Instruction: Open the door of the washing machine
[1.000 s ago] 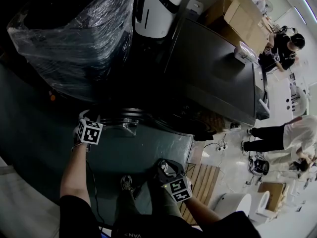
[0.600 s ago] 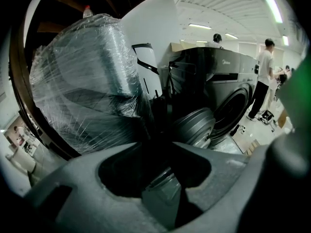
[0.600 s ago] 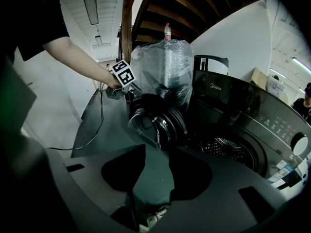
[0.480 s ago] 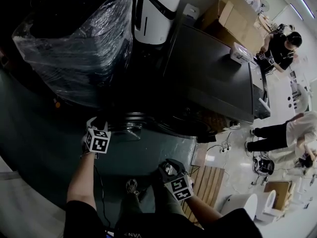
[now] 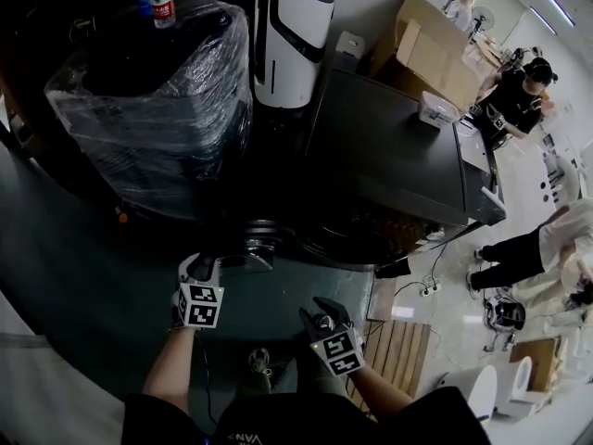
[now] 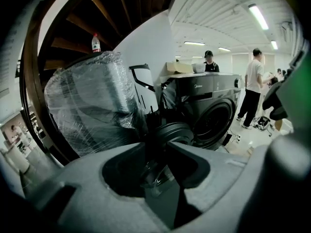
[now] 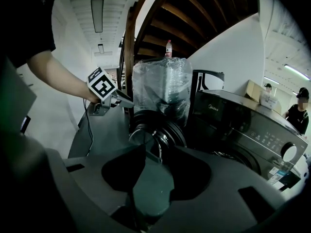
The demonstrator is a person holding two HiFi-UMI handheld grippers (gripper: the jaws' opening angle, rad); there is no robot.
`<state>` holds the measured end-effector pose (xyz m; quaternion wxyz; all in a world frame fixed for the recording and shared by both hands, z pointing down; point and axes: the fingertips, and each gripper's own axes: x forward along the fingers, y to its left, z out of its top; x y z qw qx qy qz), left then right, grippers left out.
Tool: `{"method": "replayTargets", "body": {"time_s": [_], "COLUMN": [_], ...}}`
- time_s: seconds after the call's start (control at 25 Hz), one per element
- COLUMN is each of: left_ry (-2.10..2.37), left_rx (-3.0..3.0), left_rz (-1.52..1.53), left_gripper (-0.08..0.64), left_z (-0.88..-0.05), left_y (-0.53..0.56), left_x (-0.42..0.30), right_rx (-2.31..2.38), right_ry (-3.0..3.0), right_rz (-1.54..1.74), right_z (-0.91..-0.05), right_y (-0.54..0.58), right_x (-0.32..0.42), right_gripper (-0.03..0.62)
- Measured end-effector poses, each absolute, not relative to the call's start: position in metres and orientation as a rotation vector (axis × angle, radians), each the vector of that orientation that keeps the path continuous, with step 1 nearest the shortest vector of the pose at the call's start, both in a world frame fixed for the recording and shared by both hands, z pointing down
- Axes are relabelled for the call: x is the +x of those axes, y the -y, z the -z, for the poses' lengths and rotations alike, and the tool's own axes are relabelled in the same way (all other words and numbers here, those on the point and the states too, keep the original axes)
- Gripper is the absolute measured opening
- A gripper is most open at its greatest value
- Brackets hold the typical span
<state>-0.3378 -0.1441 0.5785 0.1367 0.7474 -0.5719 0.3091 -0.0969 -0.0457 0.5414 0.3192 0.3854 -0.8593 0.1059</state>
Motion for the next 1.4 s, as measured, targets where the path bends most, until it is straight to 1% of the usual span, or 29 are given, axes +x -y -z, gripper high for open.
{"method": "replayTargets", "body": {"time_s": [0.12, 0.4, 0.6, 1.04, 1.4], "left_ry": [1.672, 1.660, 1.671, 1.611, 1.551], "left_rx": [2.203, 2.301, 2.384, 2.510, 2.553], "left_rz": [-0.854, -0.771, -0.732, -0.655, -0.677], "left_gripper": [0.131, 0.099, 0.089, 0.052, 0.023], "left_z": [-0.559, -0.518, -0.480, -0.436, -0.430], "left_y": [0.126, 0.085, 0.060, 0.011, -0.021], "left_x": [-0.331, -0.311, -0.300, -0.276, -0.268], "right_rx": [1.055, 1.188, 1.267, 1.329, 1.307], "right_ry": [2.281, 2.342, 2.375, 2.405, 2.410], "right_rz": [-0.243, -0.198, -0.180, -0.150, -0.187], "right_z": [-0.524, -0.483, -0.456, -0.424, -0.426], "right_y": [0.041, 0.024, 0.012, -0.011, -0.029], "right_x": [-0.100, -0.105, -0.107, -0.102, -0.101], "right_gripper": [0.148, 0.109, 0.086, 0.006, 0.004]}}
